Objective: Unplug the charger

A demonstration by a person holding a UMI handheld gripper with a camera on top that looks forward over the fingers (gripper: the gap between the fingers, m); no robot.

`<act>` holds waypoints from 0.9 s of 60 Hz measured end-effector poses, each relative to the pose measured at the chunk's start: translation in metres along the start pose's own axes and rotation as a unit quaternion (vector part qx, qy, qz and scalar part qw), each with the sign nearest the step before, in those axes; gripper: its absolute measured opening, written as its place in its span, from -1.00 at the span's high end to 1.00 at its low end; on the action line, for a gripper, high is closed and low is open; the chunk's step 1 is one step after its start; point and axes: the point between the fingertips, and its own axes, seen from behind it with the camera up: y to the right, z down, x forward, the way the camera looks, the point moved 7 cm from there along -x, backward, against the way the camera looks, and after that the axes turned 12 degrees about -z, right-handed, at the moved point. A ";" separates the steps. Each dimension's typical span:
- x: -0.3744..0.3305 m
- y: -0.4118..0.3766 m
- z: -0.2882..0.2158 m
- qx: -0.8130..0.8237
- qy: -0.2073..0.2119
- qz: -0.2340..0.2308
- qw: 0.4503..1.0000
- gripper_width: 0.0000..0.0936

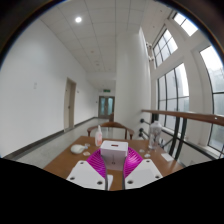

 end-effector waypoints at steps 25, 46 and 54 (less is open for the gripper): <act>0.006 0.071 0.154 0.031 -0.200 0.015 0.979 0.45; 0.007 0.062 0.153 0.054 -0.207 -0.021 0.977 -0.78; -0.018 0.057 0.145 0.052 -0.191 -0.022 0.980 -0.82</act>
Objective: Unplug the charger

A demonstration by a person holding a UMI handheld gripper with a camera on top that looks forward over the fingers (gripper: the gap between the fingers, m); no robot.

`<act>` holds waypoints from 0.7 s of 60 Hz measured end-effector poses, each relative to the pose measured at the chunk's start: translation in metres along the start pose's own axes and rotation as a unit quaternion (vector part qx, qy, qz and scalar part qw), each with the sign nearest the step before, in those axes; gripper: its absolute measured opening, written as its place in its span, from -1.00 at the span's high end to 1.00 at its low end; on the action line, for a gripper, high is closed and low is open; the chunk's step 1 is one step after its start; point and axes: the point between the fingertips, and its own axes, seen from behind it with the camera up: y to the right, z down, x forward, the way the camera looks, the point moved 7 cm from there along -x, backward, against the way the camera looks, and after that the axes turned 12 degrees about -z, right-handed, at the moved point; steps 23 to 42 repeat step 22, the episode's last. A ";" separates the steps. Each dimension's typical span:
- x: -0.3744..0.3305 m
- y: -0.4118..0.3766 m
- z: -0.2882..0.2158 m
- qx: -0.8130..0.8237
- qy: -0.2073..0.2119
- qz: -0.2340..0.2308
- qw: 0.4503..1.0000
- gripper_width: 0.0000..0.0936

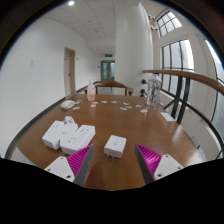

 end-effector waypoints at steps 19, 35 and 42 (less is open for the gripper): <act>-0.084 -0.033 -0.007 -0.060 0.073 -0.021 0.995 -0.82; -0.091 -0.034 -0.009 -0.064 0.087 -0.017 0.994 -0.82; -0.091 -0.034 -0.009 -0.064 0.087 -0.017 0.994 -0.82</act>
